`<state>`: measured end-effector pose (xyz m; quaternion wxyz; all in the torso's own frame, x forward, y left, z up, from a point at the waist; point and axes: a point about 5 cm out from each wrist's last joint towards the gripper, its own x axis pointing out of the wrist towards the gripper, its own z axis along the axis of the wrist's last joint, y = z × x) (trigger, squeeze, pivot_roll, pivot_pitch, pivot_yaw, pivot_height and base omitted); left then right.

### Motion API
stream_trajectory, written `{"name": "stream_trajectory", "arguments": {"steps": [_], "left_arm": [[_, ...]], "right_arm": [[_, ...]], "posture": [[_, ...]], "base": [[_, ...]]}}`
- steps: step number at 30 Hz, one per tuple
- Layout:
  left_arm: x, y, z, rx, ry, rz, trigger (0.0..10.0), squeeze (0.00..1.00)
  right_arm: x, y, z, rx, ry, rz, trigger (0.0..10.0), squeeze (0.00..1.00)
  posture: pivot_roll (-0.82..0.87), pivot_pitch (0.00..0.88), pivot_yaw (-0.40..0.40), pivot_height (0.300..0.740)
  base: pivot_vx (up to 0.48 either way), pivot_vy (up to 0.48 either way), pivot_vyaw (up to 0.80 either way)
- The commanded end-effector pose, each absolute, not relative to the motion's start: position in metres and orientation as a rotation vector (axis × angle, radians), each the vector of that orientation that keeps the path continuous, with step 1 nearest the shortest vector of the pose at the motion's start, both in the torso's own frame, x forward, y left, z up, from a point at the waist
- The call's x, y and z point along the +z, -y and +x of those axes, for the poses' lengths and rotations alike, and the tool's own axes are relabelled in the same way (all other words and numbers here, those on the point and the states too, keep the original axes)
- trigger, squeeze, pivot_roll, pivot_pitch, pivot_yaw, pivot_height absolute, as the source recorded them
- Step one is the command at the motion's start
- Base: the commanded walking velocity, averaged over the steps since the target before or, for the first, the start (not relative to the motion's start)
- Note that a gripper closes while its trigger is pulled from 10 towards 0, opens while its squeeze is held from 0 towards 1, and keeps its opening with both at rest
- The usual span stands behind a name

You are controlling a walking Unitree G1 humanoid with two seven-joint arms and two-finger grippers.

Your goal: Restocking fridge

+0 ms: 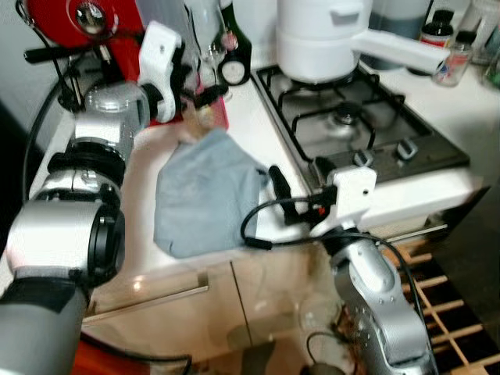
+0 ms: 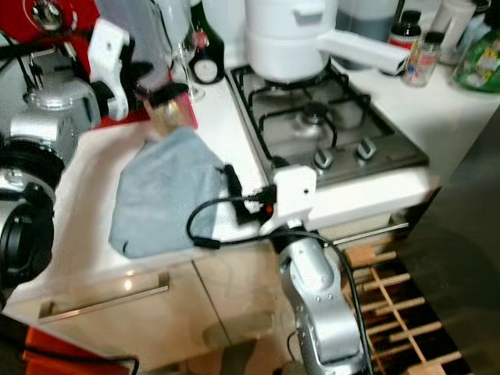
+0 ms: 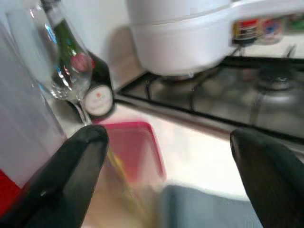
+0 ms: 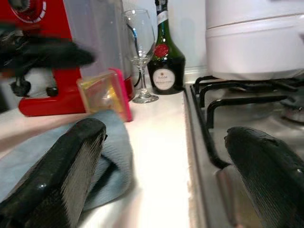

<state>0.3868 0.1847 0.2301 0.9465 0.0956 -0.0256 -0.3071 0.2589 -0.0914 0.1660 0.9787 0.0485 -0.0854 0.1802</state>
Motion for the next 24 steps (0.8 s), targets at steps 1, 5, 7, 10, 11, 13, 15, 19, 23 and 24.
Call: {"name": "stream_trajectory", "arguments": {"steps": [1, 5, 7, 10, 11, 13, 15, 19, 23, 24], "left_arm": [[0.24, -0.182, 0.368, -0.56, 0.153, 0.145, 10.0, 0.0], [0.221, -0.171, 0.329, -0.391, 0.236, 0.049, 10.0, 0.0], [0.209, -0.169, 0.305, -0.239, 0.285, 0.014, 10.0, 0.0], [0.2, -0.174, 0.291, -0.071, 0.313, 0.038, 10.0, 0.0], [0.2, -0.171, 0.291, -0.064, 0.311, 0.035, 10.0, 0.0], [0.202, -0.166, 0.295, -0.057, 0.311, 0.057, 10.0, 0.0], [0.207, -0.164, 0.301, -0.058, 0.32, 0.056, 10.0, 0.0], [0.214, -0.16, 0.298, -0.048, 0.315, 0.099, 10.0, 0.0], [0.212, -0.159, 0.299, -0.058, 0.308, 0.198, 10.0, 0.0], [0.212, -0.16, 0.298, -0.045, 0.31, 0.223, 10.0, 0.0]], "right_arm": [[0.167, 0.091, 0.265, 0.356, 0.186, 0.089, 10.0, 0.0], [0.166, 0.1, 0.273, 0.279, 0.209, 0.064, 10.0, 0.0], [0.165, 0.101, 0.276, 0.244, 0.229, 0.045, 10.0, 0.0], [0.164, 0.095, 0.279, 0.25, 0.24, 0.048, 10.0, 0.0], [0.164, 0.095, 0.282, 0.255, 0.236, 0.045, 10.0, 0.0], [0.164, 0.094, 0.29, 0.258, 0.232, 0.04, 10.0, 0.0], [0.167, 0.095, 0.298, 0.252, 0.241, 0.047, 10.0, 0.0], [0.169, 0.095, 0.306, 0.234, 0.265, 0.044, 10.0, 0.0], [0.169, 0.099, 0.307, 0.198, 0.287, 0.047, 10.0, 0.0], [0.169, 0.101, 0.307, 0.188, 0.296, 0.062, 10.0, 0.0]], "posture": [[-0.11, 0.0, 0.031, 0.74], [-0.06, 0.0, -0.012, 0.74], [-0.02, 0.0, -0.036, 0.74], [-0.01, 0.0, -0.044, 0.74], [0.0, 0.0, -0.053, 0.74], [0.01, 0.0, -0.052, 0.74], [0.0, 0.0, -0.047, 0.74], [-0.01, 0.0, -0.031, 0.74], [-0.02, 0.0, -0.017, 0.74], [-0.03, 0.0, -0.016, 0.74]], "base": [[0.0, 0.0, 0.0], [0.0, 0.0, 0.0], [0.0, 0.0, 0.0], [0.0, 0.0, 0.0], [0.0, 0.0, 0.0], [0.0, 0.0, 0.23], [0.0, 0.0, 0.55], [0.0, 0.0, 0.62], [0.0, 0.0, 0.14], [0.0, 0.0, 0.0]]}}
